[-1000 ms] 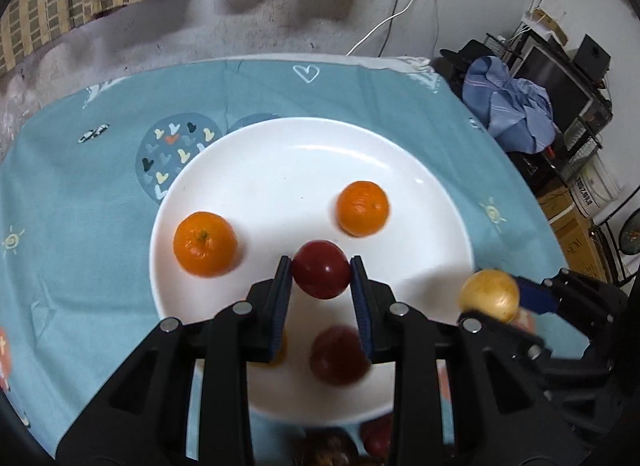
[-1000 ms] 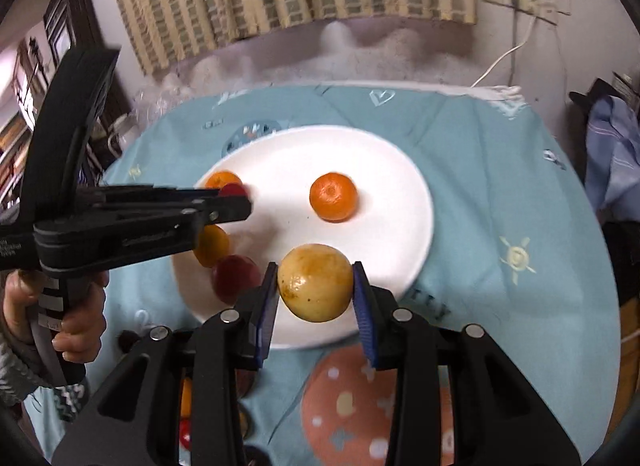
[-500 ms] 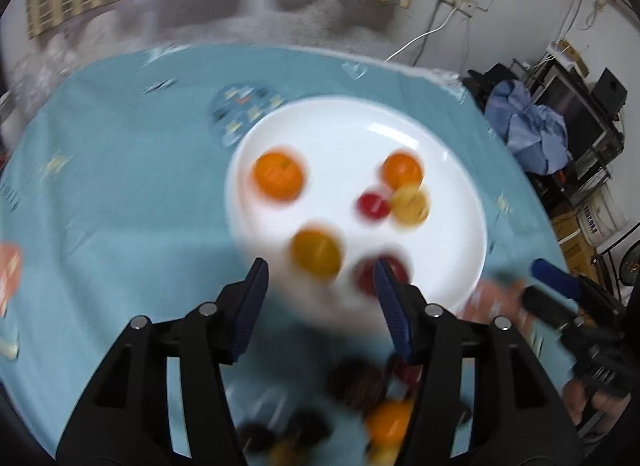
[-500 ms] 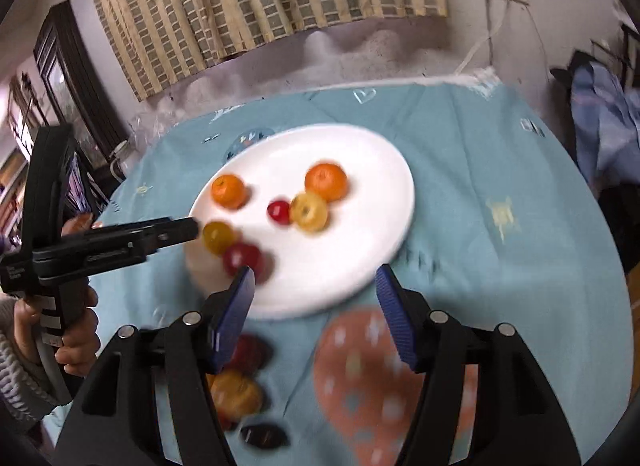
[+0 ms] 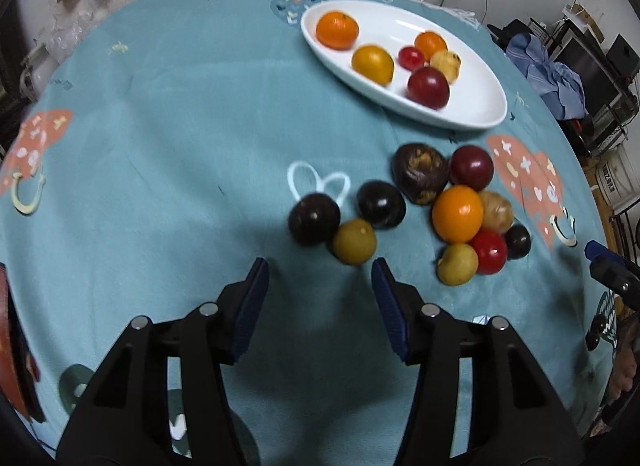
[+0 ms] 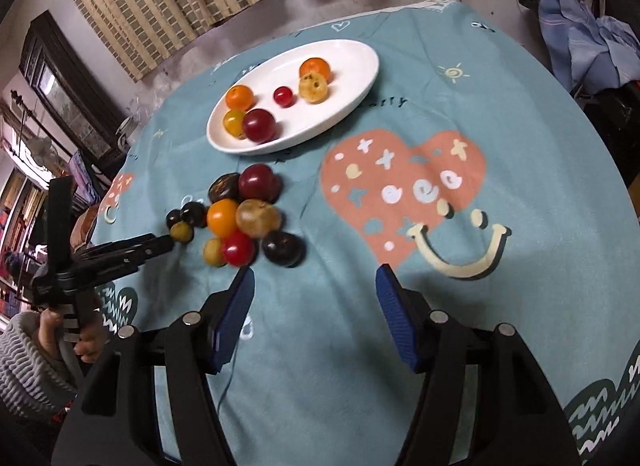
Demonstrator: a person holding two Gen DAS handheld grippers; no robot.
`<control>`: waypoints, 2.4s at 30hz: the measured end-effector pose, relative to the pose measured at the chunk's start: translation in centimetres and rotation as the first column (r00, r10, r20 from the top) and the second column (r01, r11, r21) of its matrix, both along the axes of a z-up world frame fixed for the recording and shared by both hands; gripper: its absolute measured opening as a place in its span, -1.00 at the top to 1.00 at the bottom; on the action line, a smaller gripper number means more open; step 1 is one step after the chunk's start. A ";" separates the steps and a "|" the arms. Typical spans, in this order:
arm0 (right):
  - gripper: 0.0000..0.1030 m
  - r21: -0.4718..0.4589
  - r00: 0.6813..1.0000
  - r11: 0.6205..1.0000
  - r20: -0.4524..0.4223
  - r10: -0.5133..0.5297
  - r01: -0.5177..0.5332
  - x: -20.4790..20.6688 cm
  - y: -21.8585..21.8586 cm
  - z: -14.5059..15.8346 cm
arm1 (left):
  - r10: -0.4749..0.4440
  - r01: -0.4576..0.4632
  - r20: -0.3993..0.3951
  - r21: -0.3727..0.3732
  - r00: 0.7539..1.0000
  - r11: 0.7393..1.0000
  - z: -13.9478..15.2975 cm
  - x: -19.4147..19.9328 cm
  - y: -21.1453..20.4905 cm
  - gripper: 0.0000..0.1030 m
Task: Organize fruits
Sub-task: 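Grasp a small yellow fruit with the left tool while the right tool grasps a dark purple plum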
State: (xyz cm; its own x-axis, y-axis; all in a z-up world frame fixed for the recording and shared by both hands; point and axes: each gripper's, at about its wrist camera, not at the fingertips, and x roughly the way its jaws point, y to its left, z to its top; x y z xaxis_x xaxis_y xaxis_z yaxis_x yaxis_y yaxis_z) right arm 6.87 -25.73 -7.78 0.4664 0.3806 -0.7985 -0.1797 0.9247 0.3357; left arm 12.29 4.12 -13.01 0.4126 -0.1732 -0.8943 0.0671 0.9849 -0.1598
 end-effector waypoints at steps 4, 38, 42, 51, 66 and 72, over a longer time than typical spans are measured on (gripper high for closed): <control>-0.23 -0.016 1.000 1.000 0.016 0.016 -0.016 -0.3 0.4 0.5 | -0.005 0.004 -0.011 -0.059 1.000 0.998 -0.5 0.2 0.0 0.11; -0.23 -0.014 1.000 1.000 -0.029 -0.010 0.009 -0.2 -0.1 -0.2 | -0.108 0.109 0.010 -0.057 0.994 0.992 -1.0 2.2 -2.4 0.40; -0.23 -0.015 1.000 1.000 -0.027 -0.002 0.001 -0.2 0.0 -0.2 | -0.087 0.088 0.012 -0.070 0.996 0.994 -0.9 2.0 -2.1 0.50; -0.23 -0.077 0.990 0.987 -0.020 0.139 -0.141 2.6 3.8 -1.6 | -0.066 0.069 0.036 -0.091 0.997 0.993 1.4 -1.4 -0.6 0.50; 0.34 -0.090 0.974 0.970 -0.043 0.223 -0.226 5.6 5.4 -4.3 | -0.058 0.058 0.008 -0.099 0.998 0.993 1.4 -4.0 -1.0 0.50; 0.34 -0.063 0.978 0.977 -0.043 0.202 -0.205 5.4 5.1 -4.7 | -0.101 0.101 0.005 -0.096 0.995 0.990 1.4 -4.1 -2.4 0.50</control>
State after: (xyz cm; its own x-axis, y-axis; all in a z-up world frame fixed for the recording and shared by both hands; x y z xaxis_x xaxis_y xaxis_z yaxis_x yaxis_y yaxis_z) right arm 12.30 -20.63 -12.46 0.3552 0.4102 -0.8400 -0.3555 0.8903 0.2845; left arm 8.18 1.69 -11.63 0.3886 -0.2992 -0.8715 0.1649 0.9531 -0.2537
